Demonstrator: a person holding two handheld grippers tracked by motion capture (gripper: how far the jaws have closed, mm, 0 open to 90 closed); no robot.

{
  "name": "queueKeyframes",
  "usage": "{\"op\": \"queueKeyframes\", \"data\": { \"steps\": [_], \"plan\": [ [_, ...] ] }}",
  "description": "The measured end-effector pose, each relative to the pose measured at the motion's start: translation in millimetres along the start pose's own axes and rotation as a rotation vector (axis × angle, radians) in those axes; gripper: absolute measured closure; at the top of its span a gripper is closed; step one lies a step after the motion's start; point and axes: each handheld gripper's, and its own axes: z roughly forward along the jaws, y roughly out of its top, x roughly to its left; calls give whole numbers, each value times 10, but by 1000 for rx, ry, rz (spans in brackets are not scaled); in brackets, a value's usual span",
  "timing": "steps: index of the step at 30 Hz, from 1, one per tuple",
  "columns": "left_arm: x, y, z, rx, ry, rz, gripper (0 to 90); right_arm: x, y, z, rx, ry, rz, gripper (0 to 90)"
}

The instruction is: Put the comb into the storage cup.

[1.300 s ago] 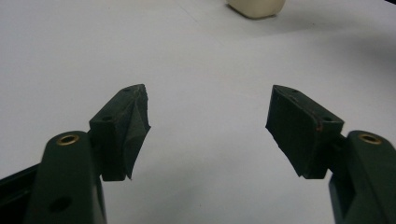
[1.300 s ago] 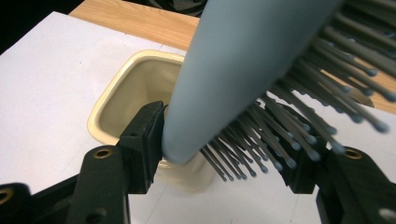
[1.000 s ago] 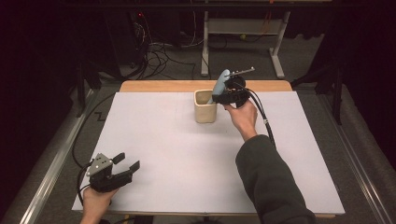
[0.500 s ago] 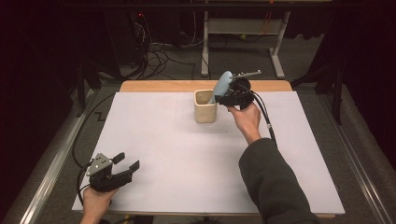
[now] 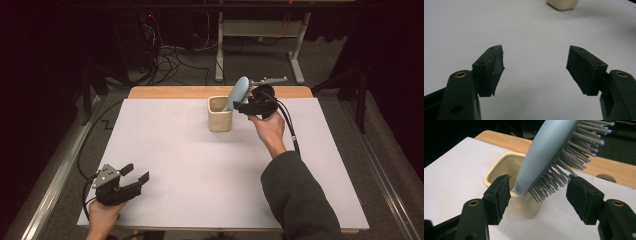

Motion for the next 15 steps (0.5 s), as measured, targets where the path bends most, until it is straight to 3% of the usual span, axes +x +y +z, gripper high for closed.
{"op": "queueKeyframes", "data": {
  "steps": [15],
  "plan": [
    [-9,-5,-20,-7,4,-9,304,2,-138,-196,-23,5,5,368]
  ]
}}
